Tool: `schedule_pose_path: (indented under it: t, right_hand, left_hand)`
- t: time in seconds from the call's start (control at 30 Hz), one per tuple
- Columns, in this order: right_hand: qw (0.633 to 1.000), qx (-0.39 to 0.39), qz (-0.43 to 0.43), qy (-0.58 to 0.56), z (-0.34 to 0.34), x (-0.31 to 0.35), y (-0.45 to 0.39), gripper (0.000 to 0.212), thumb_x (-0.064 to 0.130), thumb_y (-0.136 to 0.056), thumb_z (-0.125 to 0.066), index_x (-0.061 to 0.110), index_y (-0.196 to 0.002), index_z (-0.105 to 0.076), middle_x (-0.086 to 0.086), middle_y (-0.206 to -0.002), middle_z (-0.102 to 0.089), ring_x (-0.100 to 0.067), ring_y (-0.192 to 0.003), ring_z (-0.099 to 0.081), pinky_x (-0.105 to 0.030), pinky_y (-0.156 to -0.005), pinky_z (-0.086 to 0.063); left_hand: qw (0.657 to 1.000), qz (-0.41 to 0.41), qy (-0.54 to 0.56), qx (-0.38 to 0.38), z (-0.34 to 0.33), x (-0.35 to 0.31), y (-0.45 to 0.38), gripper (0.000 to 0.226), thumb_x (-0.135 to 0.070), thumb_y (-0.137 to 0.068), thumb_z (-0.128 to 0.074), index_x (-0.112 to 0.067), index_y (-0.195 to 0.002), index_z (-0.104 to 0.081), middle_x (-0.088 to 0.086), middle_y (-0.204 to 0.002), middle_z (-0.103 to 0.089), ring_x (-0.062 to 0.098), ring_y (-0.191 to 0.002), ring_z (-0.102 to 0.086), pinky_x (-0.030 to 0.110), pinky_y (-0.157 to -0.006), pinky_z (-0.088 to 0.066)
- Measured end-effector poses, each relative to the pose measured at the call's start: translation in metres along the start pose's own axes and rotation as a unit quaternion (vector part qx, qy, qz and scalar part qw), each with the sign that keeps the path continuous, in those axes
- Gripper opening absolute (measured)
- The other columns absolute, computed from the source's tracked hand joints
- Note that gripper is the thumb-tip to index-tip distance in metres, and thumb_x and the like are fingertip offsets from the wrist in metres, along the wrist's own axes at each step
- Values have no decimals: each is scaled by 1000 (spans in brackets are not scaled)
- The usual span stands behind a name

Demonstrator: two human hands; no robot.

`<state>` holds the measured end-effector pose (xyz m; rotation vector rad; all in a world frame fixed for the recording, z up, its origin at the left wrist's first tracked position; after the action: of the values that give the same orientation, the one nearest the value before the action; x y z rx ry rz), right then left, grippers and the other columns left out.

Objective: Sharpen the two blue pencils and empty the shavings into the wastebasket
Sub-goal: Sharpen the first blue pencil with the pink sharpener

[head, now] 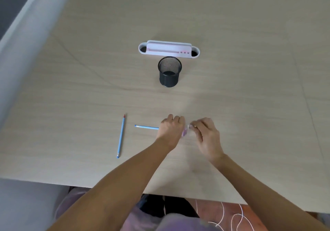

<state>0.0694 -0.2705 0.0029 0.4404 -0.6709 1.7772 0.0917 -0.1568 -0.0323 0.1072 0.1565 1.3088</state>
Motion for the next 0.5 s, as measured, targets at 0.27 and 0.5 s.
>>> schedule_pose_path:
  t: [0.27,0.5]
  right_hand:
    - [985,145,-20,88,-58,-28,18,22,-3,-73,-53,16,-69,-64,-4,-66,-53,-23,-64,-47,-23,-62,-33]
    - [993,48,-96,-40,0,-3,0,10,6,-85,-60,9,-76,-65,0,-74,-53,-8,-59,-46,-1,-63,-33]
  left_hand:
    - [998,29,-20,52,-11,-3,4,52,-22,-33,-87,-18,-75,-56,-5,-62,-59,16,-61,-55,22,-43,-25]
    - [999,32,-12,-10,1,-1,-1,49,-21,-23,-85,-18,-61,-55,-4,-49,-53,17,-48,-52,19,-41,-21]
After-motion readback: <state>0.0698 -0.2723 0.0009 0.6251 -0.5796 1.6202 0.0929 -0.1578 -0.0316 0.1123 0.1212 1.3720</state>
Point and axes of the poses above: each hand's wrist, its own y-axis away from the middle knuckle, its own z-axis out of the back of the hand, x = y × z, the point moved 7 cm from there along -y, towards the middle knuckle
